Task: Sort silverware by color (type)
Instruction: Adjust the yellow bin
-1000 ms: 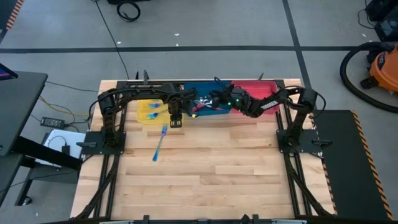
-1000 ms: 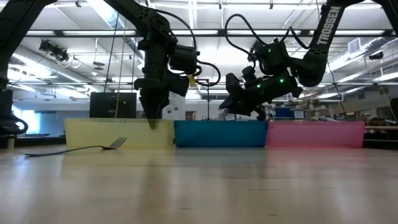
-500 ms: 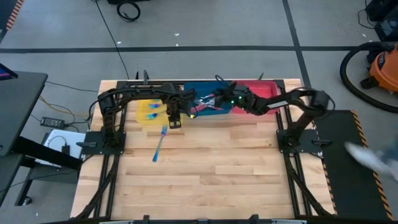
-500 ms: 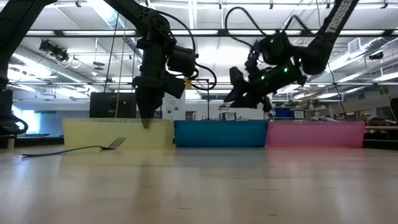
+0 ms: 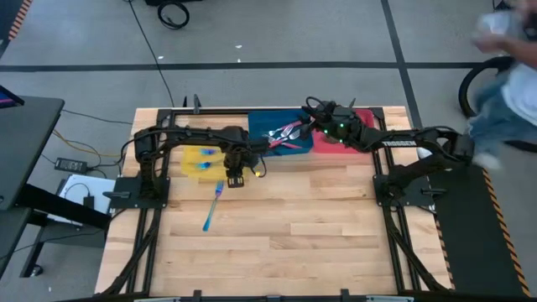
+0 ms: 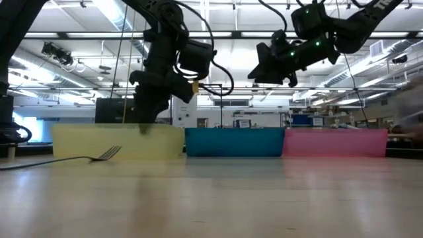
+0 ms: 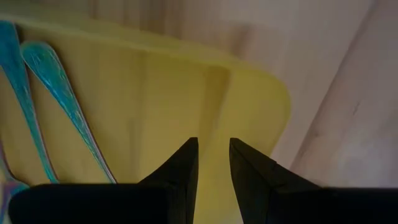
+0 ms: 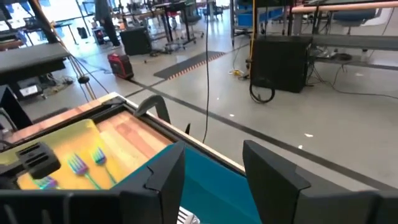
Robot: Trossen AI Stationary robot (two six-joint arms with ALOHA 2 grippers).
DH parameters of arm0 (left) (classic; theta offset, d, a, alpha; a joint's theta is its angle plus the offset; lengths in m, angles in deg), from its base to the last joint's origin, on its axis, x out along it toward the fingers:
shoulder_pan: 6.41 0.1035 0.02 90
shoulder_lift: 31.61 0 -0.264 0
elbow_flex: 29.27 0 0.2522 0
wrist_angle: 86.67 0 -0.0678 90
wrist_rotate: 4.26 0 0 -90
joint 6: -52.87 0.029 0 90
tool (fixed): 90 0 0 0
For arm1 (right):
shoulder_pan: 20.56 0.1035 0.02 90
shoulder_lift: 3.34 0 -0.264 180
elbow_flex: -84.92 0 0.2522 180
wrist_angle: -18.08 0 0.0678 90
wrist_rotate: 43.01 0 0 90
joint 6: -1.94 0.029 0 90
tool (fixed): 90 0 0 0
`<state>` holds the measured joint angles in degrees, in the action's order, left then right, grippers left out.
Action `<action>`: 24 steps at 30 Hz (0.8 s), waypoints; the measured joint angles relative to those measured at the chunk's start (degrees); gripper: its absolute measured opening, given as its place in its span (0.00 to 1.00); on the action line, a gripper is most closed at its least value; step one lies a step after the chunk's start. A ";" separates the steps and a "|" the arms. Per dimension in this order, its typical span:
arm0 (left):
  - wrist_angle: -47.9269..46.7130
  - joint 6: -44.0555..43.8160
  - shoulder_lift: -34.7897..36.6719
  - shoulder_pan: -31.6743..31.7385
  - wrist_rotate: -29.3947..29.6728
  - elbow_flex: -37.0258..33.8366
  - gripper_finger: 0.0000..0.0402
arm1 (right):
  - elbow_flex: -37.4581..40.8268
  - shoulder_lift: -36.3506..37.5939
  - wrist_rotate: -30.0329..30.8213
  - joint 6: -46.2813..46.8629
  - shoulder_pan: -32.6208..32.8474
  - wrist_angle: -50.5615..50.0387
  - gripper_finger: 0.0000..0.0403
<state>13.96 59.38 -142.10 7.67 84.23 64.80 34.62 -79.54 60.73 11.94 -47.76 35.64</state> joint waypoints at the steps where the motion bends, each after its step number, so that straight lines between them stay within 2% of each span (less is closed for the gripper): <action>1: 0.64 -0.33 0.00 -0.52 0.21 0.00 0.23 | 0.00 0.42 0.00 -0.12 0.00 -0.58 0.42; 7: 4.52 -1.72 0.00 -1.35 7.21 0.00 0.23 | 0.00 0.72 0.00 -0.25 0.00 -2.43 0.42; 14: 0.91 -4.56 1.06 -1.05 17.03 0.84 0.23 | 0.00 0.46 0.09 -2.50 -0.14 -2.23 0.42; 20: -8.12 -6.71 4.66 -2.92 16.19 4.04 0.23 | 0.00 0.46 0.13 -2.71 -0.35 -1.94 0.42; 22: -11.30 -7.57 6.34 -4.44 13.52 4.33 0.23 | 0.00 0.46 0.11 -2.73 -0.37 -2.40 0.42; 24: -12.80 -8.33 8.01 -6.18 7.93 4.44 0.23 | 0.00 0.46 0.11 -2.74 -0.37 -3.04 0.42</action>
<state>1.16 51.05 -134.10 1.49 92.17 69.25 34.62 -79.08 60.84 9.20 -48.14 32.60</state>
